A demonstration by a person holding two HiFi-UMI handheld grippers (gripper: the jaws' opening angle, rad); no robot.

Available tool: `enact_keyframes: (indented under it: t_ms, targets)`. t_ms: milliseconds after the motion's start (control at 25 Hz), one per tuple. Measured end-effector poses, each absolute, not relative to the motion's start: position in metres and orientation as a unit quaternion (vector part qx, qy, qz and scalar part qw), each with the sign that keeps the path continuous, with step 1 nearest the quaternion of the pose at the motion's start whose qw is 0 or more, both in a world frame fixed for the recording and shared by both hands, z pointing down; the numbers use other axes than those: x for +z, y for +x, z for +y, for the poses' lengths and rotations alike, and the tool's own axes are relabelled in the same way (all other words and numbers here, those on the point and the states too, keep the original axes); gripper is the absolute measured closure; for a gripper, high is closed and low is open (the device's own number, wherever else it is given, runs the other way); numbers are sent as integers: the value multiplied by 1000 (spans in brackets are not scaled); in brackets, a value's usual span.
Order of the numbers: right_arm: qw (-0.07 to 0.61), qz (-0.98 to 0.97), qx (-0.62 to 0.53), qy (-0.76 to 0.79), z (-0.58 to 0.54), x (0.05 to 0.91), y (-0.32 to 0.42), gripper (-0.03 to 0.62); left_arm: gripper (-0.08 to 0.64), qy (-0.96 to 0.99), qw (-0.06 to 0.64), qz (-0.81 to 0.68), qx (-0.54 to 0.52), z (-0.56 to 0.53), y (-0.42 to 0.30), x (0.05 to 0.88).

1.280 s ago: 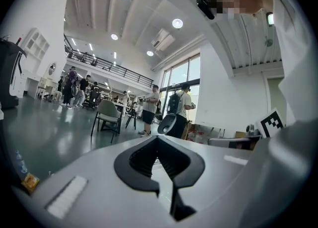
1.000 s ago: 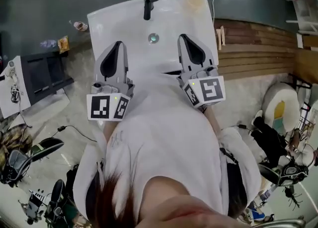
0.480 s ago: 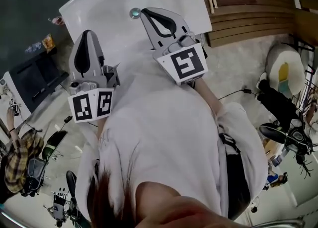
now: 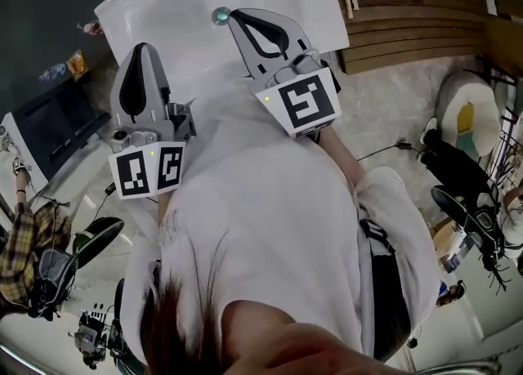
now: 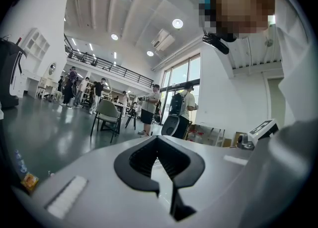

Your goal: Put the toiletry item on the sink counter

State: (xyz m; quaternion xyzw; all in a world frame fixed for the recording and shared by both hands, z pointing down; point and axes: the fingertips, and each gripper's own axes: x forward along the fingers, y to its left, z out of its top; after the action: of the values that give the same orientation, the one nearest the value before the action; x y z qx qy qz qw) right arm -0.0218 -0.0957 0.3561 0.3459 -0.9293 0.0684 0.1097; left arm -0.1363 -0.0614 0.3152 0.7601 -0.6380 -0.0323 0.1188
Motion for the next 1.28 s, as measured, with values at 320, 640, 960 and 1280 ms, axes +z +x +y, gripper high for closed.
enact_keyframes:
  t_ms: [320,640,960,1280]
  targets:
    - [112,-929,66,347,-90,352,-15,583,554,759,118,-640,-35,-55,-131,310]
    - [117,-928,58,348,-89,352,-18,583,554,758,117,-640,-38,-54,-136,311]
    - [118,-929,54,346,-91,350,-20,583,554,757,115,-643,-37,-55,-140,309]
    - [118,-928,56,348,-94,360,-26,583,554,759,115,-640,-37,-59,-145,318]
